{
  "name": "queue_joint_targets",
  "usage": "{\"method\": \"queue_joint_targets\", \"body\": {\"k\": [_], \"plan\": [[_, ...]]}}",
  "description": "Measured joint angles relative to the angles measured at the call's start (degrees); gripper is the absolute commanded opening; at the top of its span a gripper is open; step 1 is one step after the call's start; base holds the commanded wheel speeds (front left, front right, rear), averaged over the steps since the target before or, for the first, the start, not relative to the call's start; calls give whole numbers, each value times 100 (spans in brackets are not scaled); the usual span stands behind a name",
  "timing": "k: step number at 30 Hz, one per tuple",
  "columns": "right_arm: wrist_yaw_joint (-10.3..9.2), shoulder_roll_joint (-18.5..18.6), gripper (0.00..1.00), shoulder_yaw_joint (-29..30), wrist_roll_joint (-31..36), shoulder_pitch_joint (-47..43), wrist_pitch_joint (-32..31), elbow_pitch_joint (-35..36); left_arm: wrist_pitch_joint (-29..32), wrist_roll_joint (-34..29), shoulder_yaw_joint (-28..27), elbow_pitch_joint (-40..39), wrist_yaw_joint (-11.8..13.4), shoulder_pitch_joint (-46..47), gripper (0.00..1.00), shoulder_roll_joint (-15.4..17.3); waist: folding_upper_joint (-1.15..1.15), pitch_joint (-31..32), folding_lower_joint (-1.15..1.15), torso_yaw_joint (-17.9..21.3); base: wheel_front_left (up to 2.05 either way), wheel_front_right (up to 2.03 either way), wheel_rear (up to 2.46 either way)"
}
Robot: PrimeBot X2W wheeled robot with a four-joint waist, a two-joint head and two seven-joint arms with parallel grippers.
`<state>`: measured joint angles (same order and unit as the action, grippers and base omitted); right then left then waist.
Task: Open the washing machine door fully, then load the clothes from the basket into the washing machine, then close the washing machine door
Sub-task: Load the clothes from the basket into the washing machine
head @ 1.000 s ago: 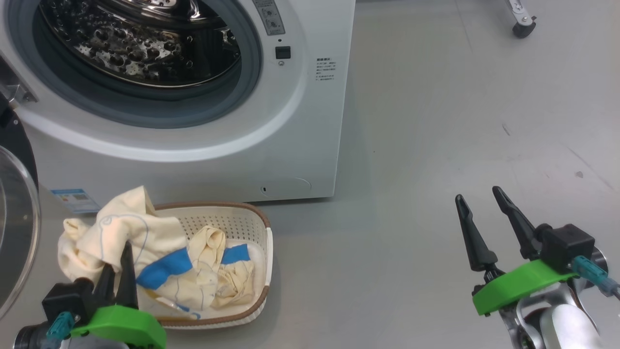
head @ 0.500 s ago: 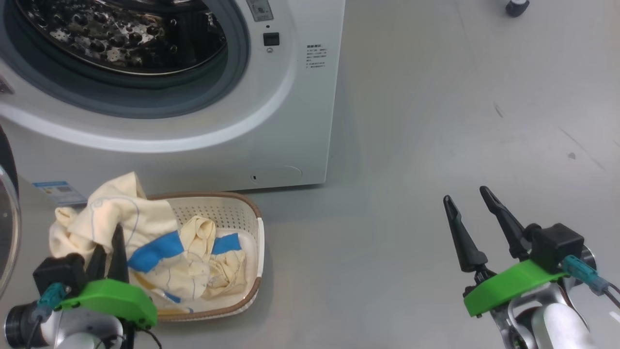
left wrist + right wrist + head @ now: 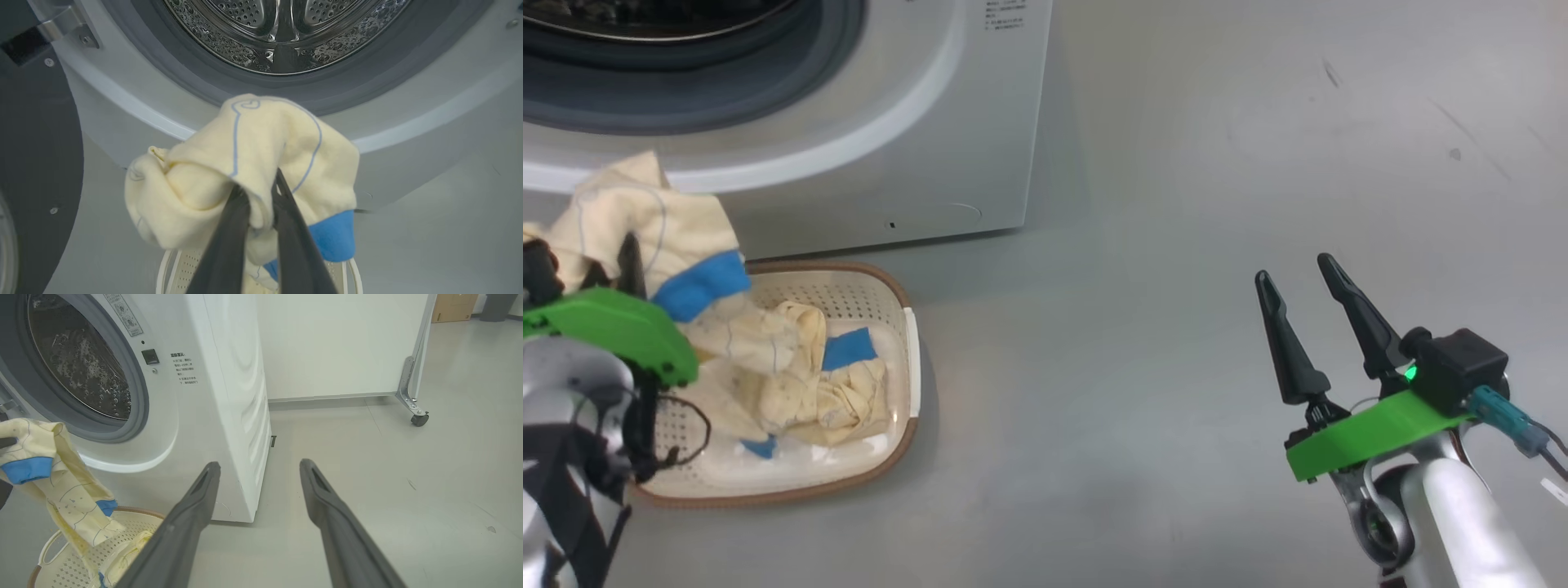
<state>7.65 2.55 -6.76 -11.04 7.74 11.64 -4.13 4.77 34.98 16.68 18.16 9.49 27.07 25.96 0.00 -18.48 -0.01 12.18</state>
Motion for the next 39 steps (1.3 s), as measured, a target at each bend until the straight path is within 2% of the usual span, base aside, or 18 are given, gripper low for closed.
{"method": "queue_joint_targets", "body": {"k": [12,20,27,31,34,39], "plan": [[0,0,100,-275,-354,490,252,-270,882,40,11,1172,-559,2200,0,445,0,-910,0,493,0,0,0],[0,0,100,-457,-608,751,281,-219,1536,-21,23,1544,-757,3472,0,846,0,-1470,0,824,0,0,0],[0,-1,100,-611,-739,903,281,-45,1763,18,8,1730,-1210,4248,0,1077,0,-1946,0,1093,0,0,0],[0,-1,100,-657,-865,929,282,35,1759,-20,14,1747,-1390,4608,0,1401,0,-2199,1,1250,0,0,0],[0,-1,100,-683,-875,931,282,41,1679,-15,35,1750,-1518,4902,0,1528,0,-2377,1,1347,0,0,0],[0,-1,100,-755,-945,978,282,71,1116,-256,253,1731,-1628,5303,0,1675,0,-2611,1,1441,0,0,0]]}}
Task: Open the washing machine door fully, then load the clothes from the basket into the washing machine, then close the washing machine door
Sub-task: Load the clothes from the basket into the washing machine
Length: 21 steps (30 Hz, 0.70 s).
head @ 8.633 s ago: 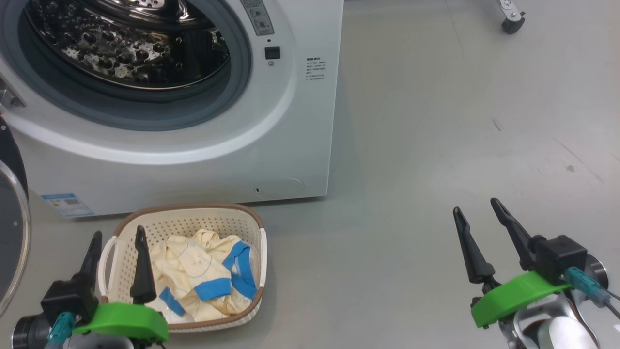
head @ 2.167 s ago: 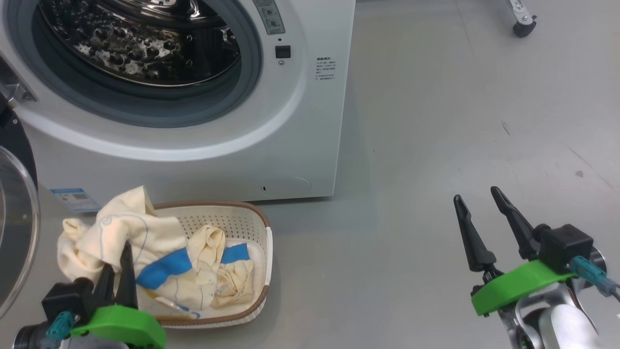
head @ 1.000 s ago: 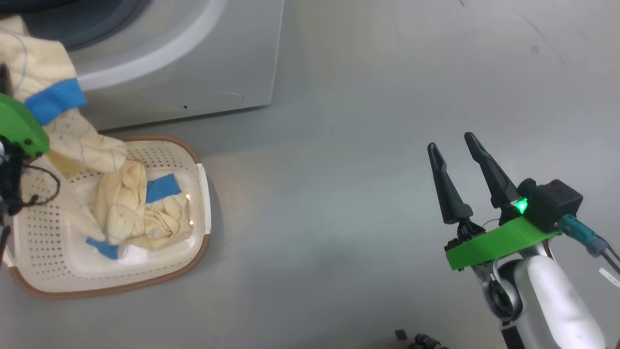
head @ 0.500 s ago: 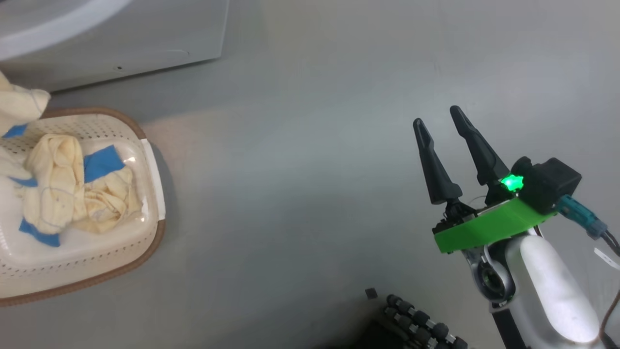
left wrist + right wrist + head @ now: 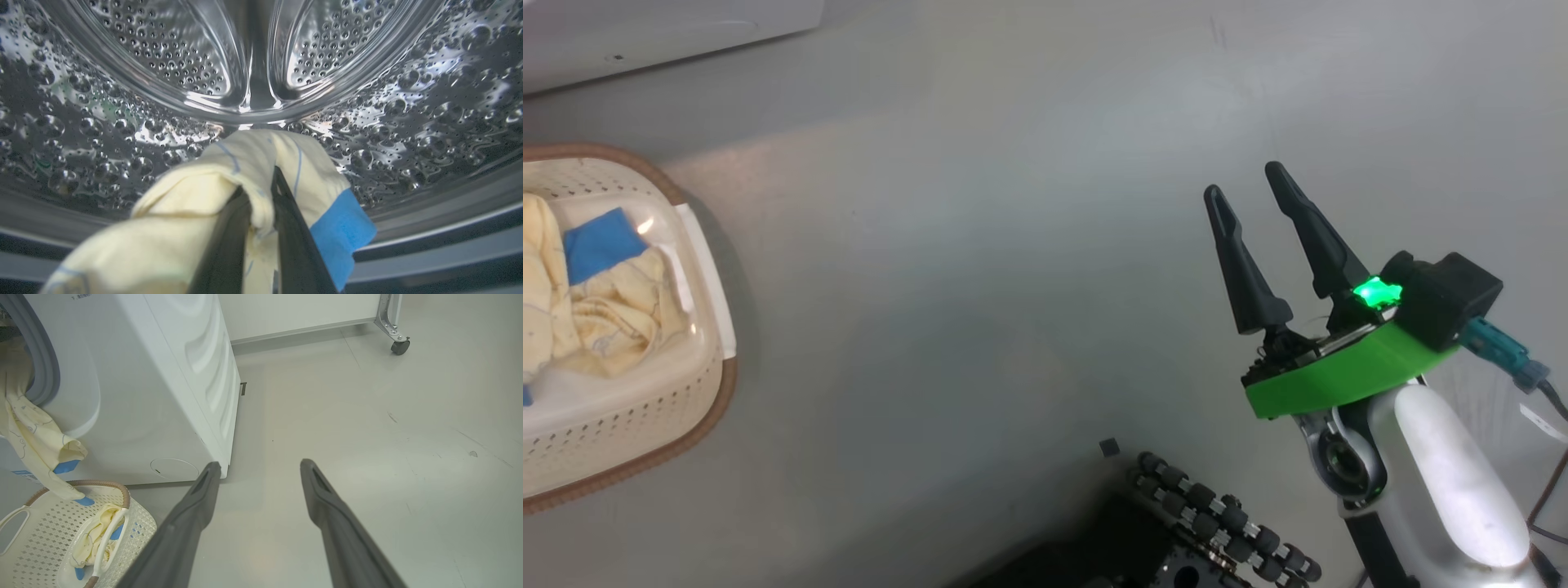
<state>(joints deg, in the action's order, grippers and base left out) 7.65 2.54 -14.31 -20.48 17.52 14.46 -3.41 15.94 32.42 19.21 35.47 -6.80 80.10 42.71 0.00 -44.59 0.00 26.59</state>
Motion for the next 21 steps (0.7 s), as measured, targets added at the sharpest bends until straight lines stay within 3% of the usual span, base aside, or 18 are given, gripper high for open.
{"method": "queue_joint_targets", "body": {"k": [3,12,19,20,21], "plan": [[0,-1,100,-53,-53,144,0,42,-708,-286,164,13,-29,441,0,35,0,-149,0,38,0,0,0],[0,-1,100,-98,-121,192,0,80,-1992,-426,210,380,-31,1205,0,-36,0,-294,1,96,0,0,0],[0,-1,100,-99,-172,209,0,89,-1759,-77,247,1262,-49,1324,0,-168,0,-347,0,105,0,0,0],[0,-1,100,-99,-172,222,0,88,-1715,-19,248,1343,-49,1321,12,-183,0,-348,0,100,0,0,0],[0,-1,100,-96,-172,240,0,83,-1686,7,247,1399,-49,1312,12,-203,0,-347,0,88,0,0,0]]}}
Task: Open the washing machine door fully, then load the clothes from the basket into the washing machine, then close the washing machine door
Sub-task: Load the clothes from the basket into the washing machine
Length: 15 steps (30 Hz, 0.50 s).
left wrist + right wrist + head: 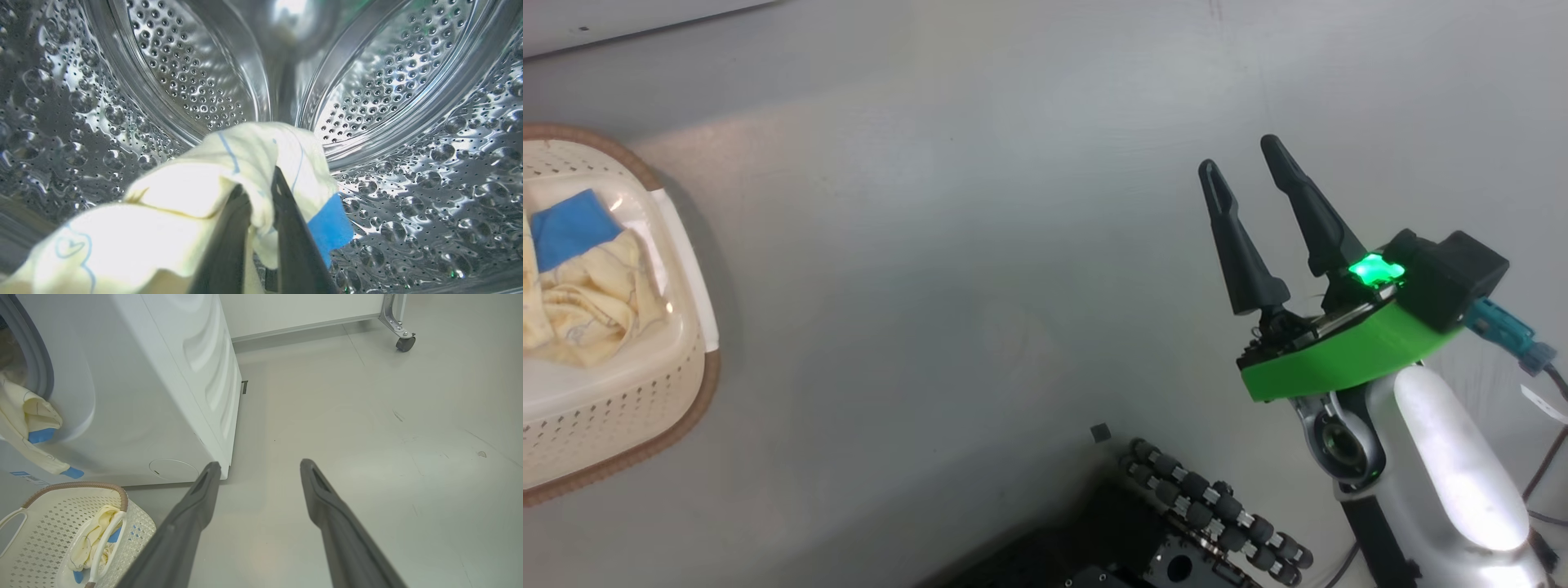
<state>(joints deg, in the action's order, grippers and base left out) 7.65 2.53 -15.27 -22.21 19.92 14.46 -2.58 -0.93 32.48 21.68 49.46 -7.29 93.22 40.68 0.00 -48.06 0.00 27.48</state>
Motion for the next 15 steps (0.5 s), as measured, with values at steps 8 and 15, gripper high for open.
{"method": "queue_joint_targets", "body": {"k": [8,15], "plan": [[0,0,100,87,12,89,0,-57,-59,159,-42,286,81,-299,100,-205,0,94,0,-135,0,0,0],[0,0,100,238,200,85,0,-86,-353,187,9,371,364,-905,100,-452,0,337,1,-306,0,0,0]]}}
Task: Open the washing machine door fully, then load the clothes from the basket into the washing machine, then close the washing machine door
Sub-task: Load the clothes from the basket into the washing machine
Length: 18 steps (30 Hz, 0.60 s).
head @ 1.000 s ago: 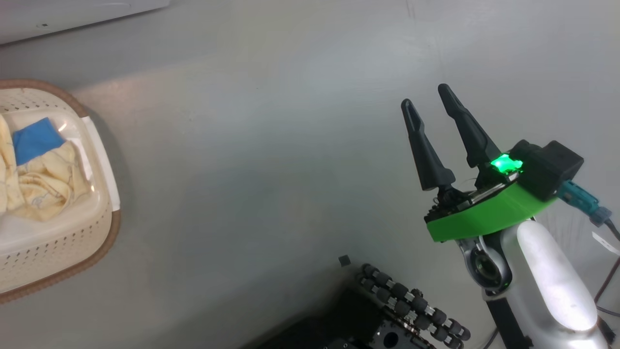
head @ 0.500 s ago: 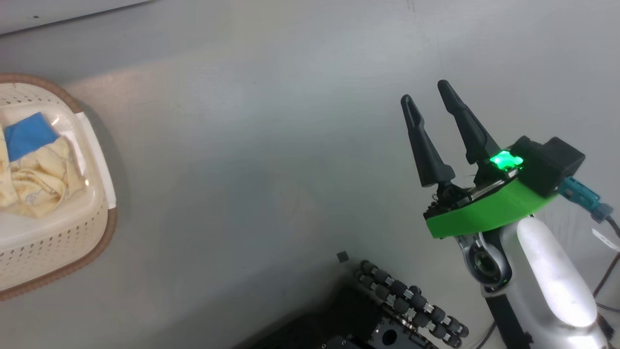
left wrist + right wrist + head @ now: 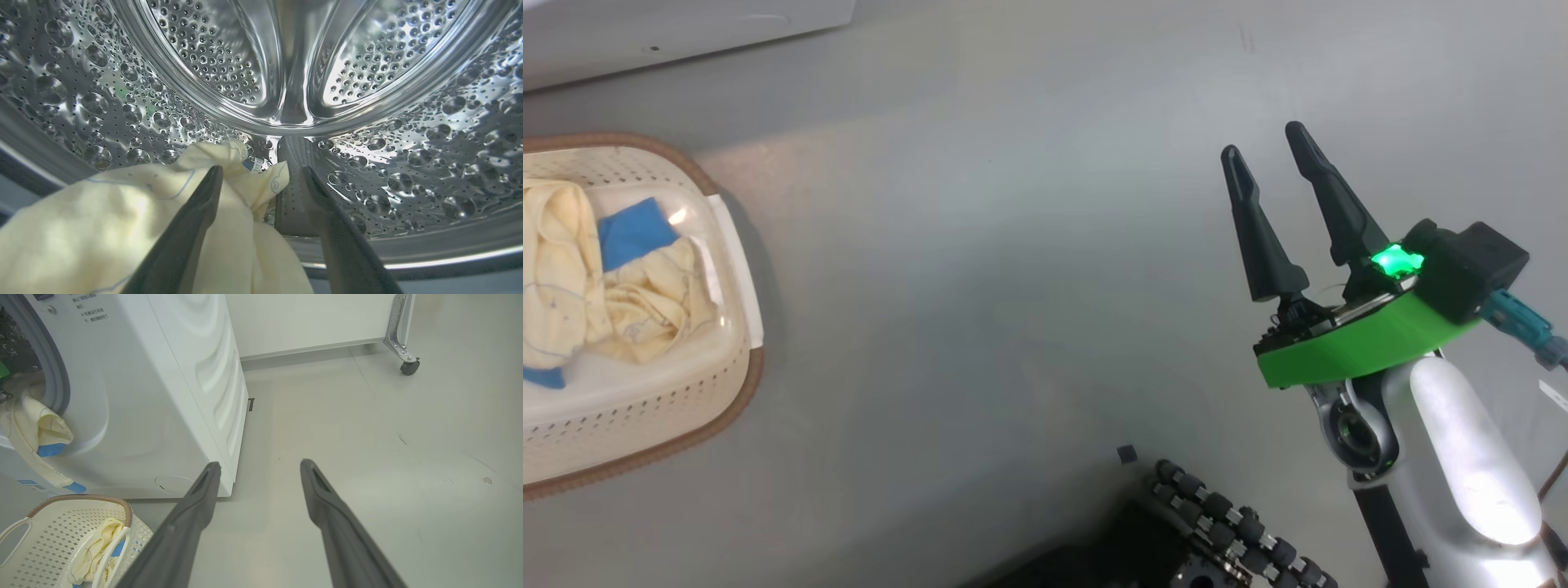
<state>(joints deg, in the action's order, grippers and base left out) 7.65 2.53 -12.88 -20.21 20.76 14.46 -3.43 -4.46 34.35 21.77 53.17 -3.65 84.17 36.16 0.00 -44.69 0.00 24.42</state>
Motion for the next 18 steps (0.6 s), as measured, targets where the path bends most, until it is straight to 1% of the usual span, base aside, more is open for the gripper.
{"method": "queue_joint_targets", "body": {"k": [7,12,14,18], "plan": [[0,0,100,180,210,-43,0,-67,-364,24,82,-230,213,-831,100,-248,0,348,0,-210,0,0,0],[0,0,100,323,387,-92,0,-114,-683,98,91,-658,434,-1579,100,-410,0,644,0,-377,0,0,0],[0,0,100,387,469,-163,0,-121,-789,167,86,-910,542,-1986,100,-488,0,776,0,-452,0,0,0],[0,1,100,504,600,-350,0,-176,-921,122,119,-1533,846,-2817,100,-573,0,1043,0,-611,0,0,0]]}}
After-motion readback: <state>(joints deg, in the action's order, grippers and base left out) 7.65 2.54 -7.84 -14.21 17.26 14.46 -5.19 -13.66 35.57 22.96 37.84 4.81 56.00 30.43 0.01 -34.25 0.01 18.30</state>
